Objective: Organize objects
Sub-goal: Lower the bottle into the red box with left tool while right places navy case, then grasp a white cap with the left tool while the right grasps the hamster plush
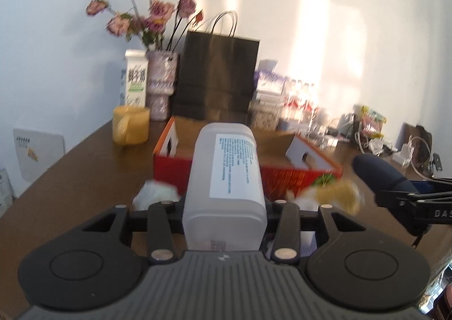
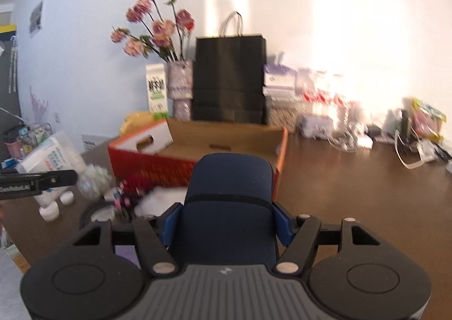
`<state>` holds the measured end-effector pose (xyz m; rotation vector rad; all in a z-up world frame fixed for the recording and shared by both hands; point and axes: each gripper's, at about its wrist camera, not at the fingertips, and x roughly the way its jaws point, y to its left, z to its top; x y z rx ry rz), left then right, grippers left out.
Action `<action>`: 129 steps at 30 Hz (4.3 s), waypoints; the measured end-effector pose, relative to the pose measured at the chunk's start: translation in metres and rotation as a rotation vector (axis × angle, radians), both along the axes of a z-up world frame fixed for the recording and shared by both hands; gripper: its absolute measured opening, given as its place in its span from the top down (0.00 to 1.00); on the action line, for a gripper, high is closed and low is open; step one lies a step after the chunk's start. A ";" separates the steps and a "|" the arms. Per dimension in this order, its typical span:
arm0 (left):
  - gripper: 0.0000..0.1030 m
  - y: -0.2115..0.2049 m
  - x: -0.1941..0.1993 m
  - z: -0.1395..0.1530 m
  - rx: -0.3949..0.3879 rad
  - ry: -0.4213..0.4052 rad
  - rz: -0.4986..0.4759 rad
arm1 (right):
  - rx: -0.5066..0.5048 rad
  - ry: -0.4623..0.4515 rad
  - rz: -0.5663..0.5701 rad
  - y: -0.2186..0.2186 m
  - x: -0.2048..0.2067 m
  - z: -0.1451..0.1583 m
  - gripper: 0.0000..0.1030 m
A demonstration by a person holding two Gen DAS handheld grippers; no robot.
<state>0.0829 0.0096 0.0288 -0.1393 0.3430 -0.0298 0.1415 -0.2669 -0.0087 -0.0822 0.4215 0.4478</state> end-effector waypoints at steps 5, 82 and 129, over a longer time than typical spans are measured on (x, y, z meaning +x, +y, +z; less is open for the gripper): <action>0.59 -0.009 0.029 0.020 0.016 -0.049 -0.019 | 0.018 -0.060 0.040 0.016 0.026 0.021 0.36; 0.00 0.020 0.116 0.028 0.033 0.015 0.165 | 0.047 0.001 -0.038 0.054 0.130 0.013 0.00; 0.61 0.086 -0.009 -0.066 0.028 0.229 0.242 | -0.056 0.132 -0.019 0.003 0.001 -0.059 0.00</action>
